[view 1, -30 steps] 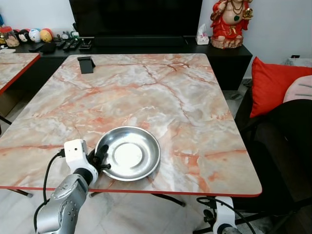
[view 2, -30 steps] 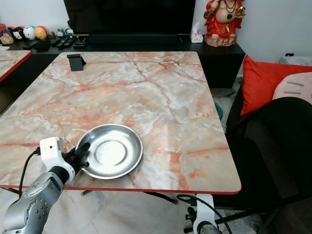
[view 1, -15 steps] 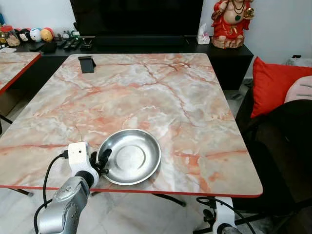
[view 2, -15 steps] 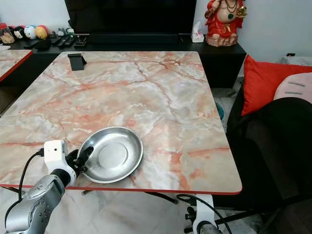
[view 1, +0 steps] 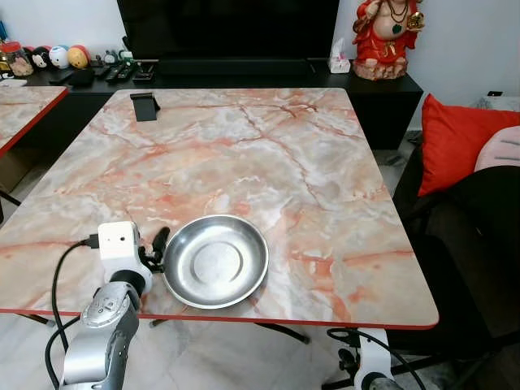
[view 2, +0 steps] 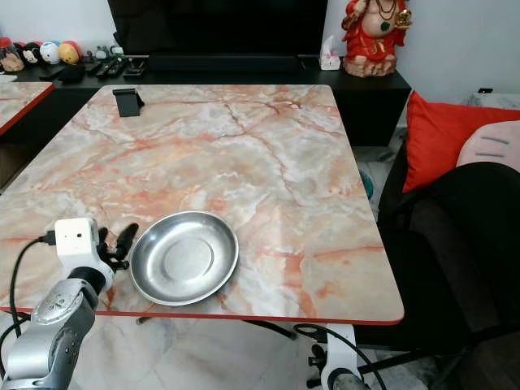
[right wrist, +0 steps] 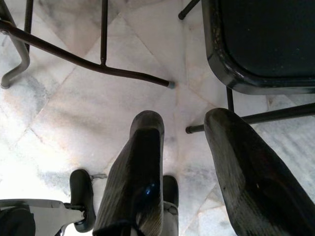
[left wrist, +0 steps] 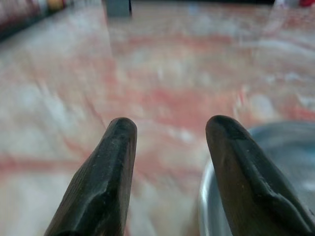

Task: Setting the table

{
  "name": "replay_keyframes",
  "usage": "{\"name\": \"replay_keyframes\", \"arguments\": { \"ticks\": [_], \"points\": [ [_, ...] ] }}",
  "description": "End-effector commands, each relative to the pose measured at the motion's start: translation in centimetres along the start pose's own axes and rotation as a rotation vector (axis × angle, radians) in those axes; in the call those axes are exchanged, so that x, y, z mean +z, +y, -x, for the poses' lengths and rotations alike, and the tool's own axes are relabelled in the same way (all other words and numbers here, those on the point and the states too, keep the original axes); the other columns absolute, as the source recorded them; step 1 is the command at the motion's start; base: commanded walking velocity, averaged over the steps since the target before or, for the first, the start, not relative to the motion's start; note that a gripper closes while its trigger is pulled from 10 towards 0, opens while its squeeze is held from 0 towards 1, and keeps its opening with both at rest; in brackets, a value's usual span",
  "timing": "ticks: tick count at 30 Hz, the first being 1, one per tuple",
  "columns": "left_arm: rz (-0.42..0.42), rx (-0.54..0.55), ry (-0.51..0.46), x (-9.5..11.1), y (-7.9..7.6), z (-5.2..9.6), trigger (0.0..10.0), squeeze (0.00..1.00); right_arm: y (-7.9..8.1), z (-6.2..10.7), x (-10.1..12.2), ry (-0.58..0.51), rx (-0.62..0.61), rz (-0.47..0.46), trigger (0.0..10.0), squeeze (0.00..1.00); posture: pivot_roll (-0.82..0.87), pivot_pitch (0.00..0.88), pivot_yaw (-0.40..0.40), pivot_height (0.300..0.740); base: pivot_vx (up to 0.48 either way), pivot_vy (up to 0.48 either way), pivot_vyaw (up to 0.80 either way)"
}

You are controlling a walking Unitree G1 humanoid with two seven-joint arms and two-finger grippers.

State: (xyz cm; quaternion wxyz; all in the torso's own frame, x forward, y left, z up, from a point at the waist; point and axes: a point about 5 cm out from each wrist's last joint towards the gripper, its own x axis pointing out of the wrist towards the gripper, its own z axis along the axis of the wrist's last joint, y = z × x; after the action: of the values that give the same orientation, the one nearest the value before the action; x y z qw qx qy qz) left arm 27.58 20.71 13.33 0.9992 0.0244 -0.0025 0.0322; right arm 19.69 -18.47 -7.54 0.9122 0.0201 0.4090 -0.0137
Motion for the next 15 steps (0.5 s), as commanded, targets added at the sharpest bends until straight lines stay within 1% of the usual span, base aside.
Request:
{"name": "replay_keyframes", "arguments": {
  "ticks": [1, 2, 6, 9, 10, 12, 15],
  "points": [
    [-0.075, -0.008, -0.092, 1.5, -0.4, -0.1, 10.0, 0.00, 0.2, -0.1, 0.1, 0.003, 0.005, 0.001, 10.0, 0.00, -0.04, 0.000, 0.017, 0.740, 0.000, 0.000, 0.00],
    [-0.092, -0.018, -0.112, 1.7, -0.6, -0.2, 10.0, 0.00, 0.2, -0.1, 0.1, 0.002, 0.005, 0.000, 10.0, 0.00, -0.04, 0.000, 0.016, 0.740, 0.000, 0.000, 0.00],
    [-0.101, -0.061, -0.161, 2.0, -2.0, -0.2, 10.0, 0.00, 0.3, -0.1, 0.2, -0.006, 0.005, -0.002, 10.0, 0.00, -0.05, 0.000, 0.017, 0.740, 0.000, 0.000, 0.00],
    [-0.113, -0.069, -0.164, 1.8, -2.2, -0.2, 10.0, 0.00, 0.3, -0.1, 0.2, -0.007, 0.004, -0.002, 10.0, 0.00, -0.05, 0.000, 0.018, 0.740, 0.000, 0.000, 0.00],
    [-0.116, -0.071, -0.160, 1.5, -2.5, -0.2, 10.0, 0.00, 0.3, -0.1, 0.1, -0.007, 0.003, -0.003, 10.0, 0.00, -0.05, 0.000, 0.019, 0.740, 0.000, 0.000, 0.00],
    [-0.114, -0.058, -0.158, 1.1, -2.7, -0.2, 10.0, 0.00, 0.3, -0.1, 0.1, -0.009, 0.002, -0.005, 10.0, 0.00, -0.06, 0.000, 0.020, 0.740, 0.000, 0.000, 0.00],
    [-0.113, -0.025, -0.175, 1.0, -2.5, -0.1, 10.0, 0.00, 0.2, 0.0, 0.1, -0.008, -0.003, -0.007, 10.0, 0.00, -0.06, 0.000, 0.020, 0.740, 0.000, 0.000, 0.00]
  ]
}}
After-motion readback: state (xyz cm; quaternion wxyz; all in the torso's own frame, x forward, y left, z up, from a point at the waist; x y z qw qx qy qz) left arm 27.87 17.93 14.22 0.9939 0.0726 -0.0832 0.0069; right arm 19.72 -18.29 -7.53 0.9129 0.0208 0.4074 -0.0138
